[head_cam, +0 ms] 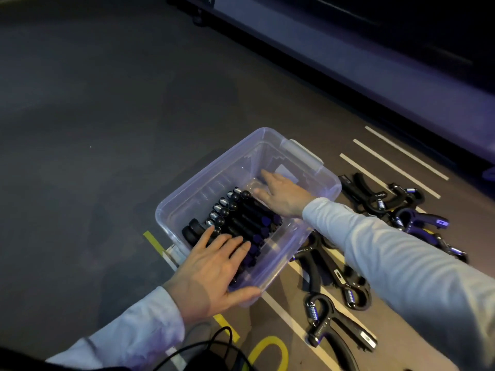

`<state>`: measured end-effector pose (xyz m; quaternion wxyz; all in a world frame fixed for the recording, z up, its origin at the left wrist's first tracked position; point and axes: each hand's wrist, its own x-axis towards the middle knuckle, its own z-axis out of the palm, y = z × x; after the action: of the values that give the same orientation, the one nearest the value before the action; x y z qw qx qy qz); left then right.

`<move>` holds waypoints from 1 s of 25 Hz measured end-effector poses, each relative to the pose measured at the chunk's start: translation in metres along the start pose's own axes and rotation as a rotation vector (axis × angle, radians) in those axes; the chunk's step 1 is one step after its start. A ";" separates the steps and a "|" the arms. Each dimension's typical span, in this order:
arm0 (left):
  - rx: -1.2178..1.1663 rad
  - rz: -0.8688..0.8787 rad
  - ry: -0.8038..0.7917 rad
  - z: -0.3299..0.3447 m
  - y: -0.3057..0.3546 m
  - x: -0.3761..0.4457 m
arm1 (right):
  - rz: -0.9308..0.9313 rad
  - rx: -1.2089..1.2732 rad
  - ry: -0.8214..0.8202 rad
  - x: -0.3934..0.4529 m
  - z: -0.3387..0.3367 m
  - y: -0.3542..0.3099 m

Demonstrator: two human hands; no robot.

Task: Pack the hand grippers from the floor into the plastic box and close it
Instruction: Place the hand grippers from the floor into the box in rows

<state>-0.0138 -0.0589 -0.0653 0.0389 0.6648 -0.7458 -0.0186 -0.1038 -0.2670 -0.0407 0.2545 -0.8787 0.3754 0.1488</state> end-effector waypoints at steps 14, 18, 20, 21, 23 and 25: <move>-0.013 0.128 0.054 -0.040 0.076 0.044 | 0.055 0.160 0.601 -0.200 -0.018 0.058; -0.037 0.177 0.026 -0.046 0.093 0.053 | 0.186 0.229 0.645 -0.237 0.010 0.089; -0.031 0.198 0.010 -0.043 0.101 0.053 | 0.233 0.204 0.649 -0.248 0.023 0.101; -0.025 0.207 0.005 -0.043 0.104 0.053 | 0.251 0.190 0.656 -0.252 0.030 0.107; -0.014 0.219 -0.003 -0.042 0.109 0.053 | 0.284 0.177 0.654 -0.258 0.045 0.119; -0.013 0.231 -0.014 -0.041 0.111 0.053 | 0.322 0.166 0.612 -0.263 0.064 0.131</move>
<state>-0.1266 -0.0980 -0.0138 0.0400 0.5740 -0.8176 -0.0235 -0.3818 -0.1552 -0.0188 0.1739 -0.7885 0.5788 -0.1139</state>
